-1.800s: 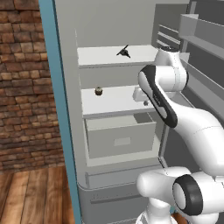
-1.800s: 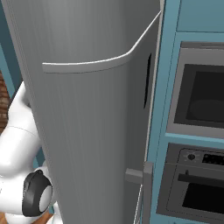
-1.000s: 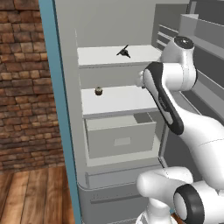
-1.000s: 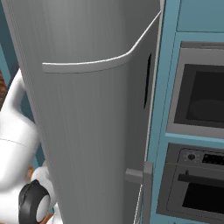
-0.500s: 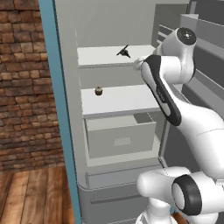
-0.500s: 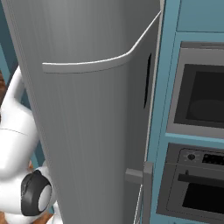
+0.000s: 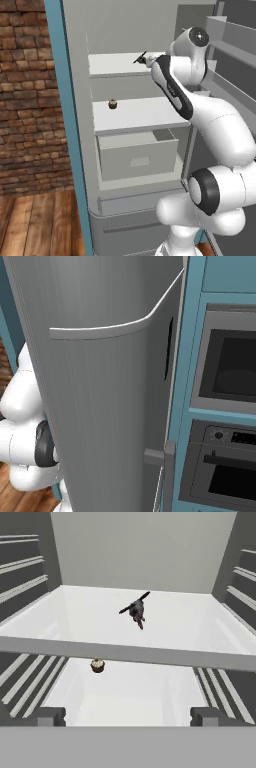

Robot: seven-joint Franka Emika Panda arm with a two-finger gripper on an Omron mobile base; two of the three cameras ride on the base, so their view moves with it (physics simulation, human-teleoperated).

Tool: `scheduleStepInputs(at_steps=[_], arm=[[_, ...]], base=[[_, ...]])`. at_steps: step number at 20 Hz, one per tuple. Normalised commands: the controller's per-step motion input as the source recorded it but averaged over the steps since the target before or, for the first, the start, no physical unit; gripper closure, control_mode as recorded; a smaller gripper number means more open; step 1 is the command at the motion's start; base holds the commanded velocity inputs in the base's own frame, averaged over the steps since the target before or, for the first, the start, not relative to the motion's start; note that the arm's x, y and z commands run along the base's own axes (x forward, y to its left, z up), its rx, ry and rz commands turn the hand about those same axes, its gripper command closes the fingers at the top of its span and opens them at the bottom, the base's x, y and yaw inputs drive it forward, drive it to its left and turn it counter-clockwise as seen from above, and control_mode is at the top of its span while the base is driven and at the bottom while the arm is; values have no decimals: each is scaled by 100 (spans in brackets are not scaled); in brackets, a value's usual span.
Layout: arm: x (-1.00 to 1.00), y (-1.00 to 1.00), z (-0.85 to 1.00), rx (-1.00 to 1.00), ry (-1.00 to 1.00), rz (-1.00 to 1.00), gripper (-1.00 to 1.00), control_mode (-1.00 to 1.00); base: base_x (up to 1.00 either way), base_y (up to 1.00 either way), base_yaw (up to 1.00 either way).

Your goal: Take the fish out of the fridge, briefly rinse it in the sink, and place it on the tray next to the sink.

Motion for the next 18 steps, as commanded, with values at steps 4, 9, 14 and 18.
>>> scheduleStepInputs(at_steps=[4, 9, 14, 18], arm=[[16, 2, -1, 1, 3, 0, -100, -100], [64, -1, -7, 0, 3, 0, -100, -100], [39, 2, -7, -1, 0, 0, -100, -100], [48, 18, -10, 0, 3, -6, -100, -100]], base=[[0, 0, 0], [0, 0, 0], [0, 0, 0], [0, 0, 0]])
